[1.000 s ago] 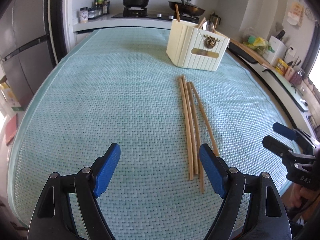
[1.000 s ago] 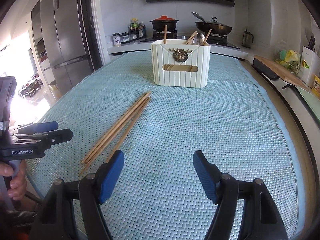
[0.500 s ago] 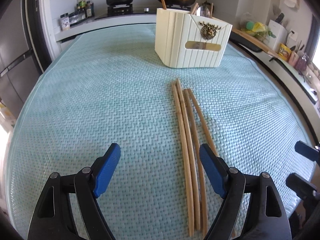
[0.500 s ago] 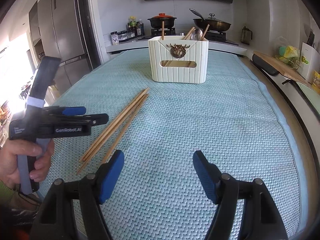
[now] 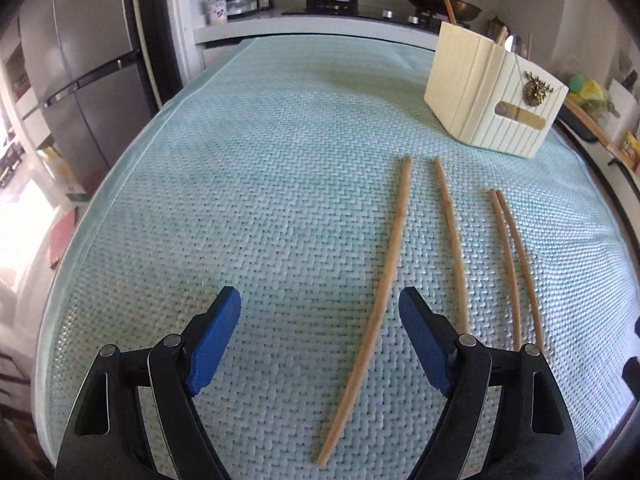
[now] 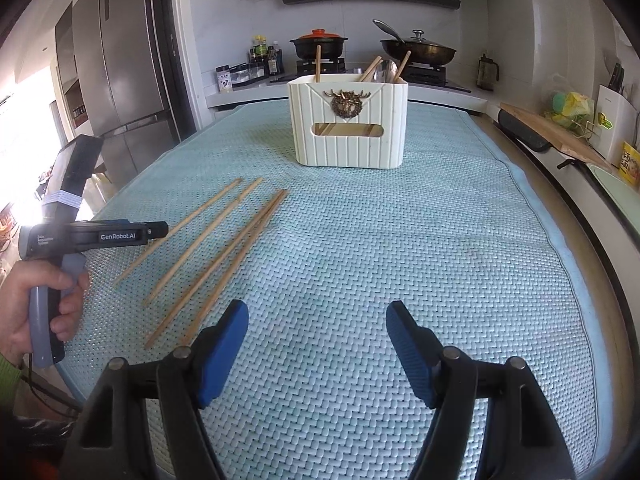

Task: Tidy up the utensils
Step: 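Move both grippers back over the remaining chopsticks on the towel, then close the right gripper on a chopstick while the left grasps another chopstick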

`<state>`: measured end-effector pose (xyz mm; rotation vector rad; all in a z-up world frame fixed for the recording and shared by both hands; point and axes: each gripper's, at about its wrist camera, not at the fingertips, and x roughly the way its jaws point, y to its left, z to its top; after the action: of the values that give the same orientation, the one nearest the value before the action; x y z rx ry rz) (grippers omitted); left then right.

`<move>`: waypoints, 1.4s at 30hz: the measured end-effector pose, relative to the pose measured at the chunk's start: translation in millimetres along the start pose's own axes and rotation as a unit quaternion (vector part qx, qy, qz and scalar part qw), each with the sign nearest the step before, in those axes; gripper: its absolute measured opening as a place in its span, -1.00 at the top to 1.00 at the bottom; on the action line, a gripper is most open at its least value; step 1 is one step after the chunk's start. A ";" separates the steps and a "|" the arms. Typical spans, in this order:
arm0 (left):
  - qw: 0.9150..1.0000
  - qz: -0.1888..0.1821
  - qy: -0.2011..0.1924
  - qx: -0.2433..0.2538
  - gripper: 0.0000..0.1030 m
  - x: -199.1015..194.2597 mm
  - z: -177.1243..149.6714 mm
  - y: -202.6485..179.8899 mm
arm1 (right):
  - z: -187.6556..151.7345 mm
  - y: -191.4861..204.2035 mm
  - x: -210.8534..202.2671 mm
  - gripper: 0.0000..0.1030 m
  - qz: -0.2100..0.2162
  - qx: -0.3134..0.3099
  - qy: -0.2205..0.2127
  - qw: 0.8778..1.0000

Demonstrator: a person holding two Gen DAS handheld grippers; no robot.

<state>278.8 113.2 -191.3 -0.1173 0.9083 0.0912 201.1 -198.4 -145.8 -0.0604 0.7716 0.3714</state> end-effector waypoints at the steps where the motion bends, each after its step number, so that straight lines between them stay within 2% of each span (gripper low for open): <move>1: 1.000 -0.007 -0.001 -0.003 -0.61 -2.1 -0.9 1.4 | 2.0 2.6 1.6 -0.41 0.005 -0.005 0.000 1.000; 7: 1.000 -0.003 -0.004 0.013 -0.61 -6.5 -6.2 -3.2 | 15.0 19.7 23.7 -0.41 0.025 -0.016 0.020 0.999; 9: 1.000 -0.005 -0.005 0.011 -0.61 -7.3 -7.9 -2.7 | 18.0 28.8 31.6 -0.41 0.043 -0.017 0.028 0.999; 13: 1.000 -0.014 -0.010 0.008 -0.61 -11.6 -8.0 -0.2 | 16.2 58.6 49.6 -0.41 0.042 -0.065 0.037 0.996; 14: 1.000 -0.014 -0.011 0.010 -0.61 -12.3 -7.1 -0.5 | 15.5 63.5 55.8 -0.36 0.033 -0.077 0.041 0.996; 15: 1.000 -0.015 -0.013 0.013 -0.61 -12.7 -5.8 -0.8 | 14.8 67.6 62.3 -0.16 0.023 -0.088 0.046 0.995; 16: 1.000 -0.015 -0.014 0.015 -0.61 -12.4 -4.6 -1.0 | 14.7 70.3 69.8 -0.05 0.013 -0.097 0.054 0.994; 18: 1.000 -0.015 -0.013 0.019 -0.61 -11.1 -3.8 -0.1 | 15.5 69.8 81.7 0.29 0.000 -0.103 0.067 0.992; 25: 0.998 -0.016 -0.001 0.059 -0.61 3.5 12.8 -6.8 | 38.5 45.3 100.8 0.35 -0.020 -0.065 0.067 0.995; 30: 0.994 -0.027 0.018 0.101 -0.59 23.0 30.6 -19.1 | 61.4 34.0 118.1 0.37 -0.003 -0.052 0.084 0.995; 34: 0.991 -0.032 0.030 0.127 -0.55 33.8 40.0 -26.9 | 75.8 36.9 132.6 0.37 0.007 -0.075 0.101 0.992; 39: 0.989 -0.040 0.040 0.134 -0.39 42.4 48.8 -27.7 | 86.5 47.1 146.8 0.38 0.026 -0.118 0.110 0.987; 40: 0.989 -0.043 0.043 0.134 -0.35 43.5 49.2 -27.2 | 87.0 49.0 149.8 0.45 0.028 -0.127 0.114 0.985; 41: 0.989 -0.045 0.046 0.132 -0.30 44.3 49.3 -26.7 | 87.2 50.2 151.4 0.68 0.024 -0.136 0.114 0.984; 42: 0.989 -0.048 0.046 0.130 -0.28 44.1 49.0 -25.9 | 87.0 50.2 150.5 0.77 0.018 -0.138 0.112 0.984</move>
<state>347.4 95.8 -194.7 0.0773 0.9980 -0.1240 340.4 -89.2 -183.2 -0.3544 0.9399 0.5100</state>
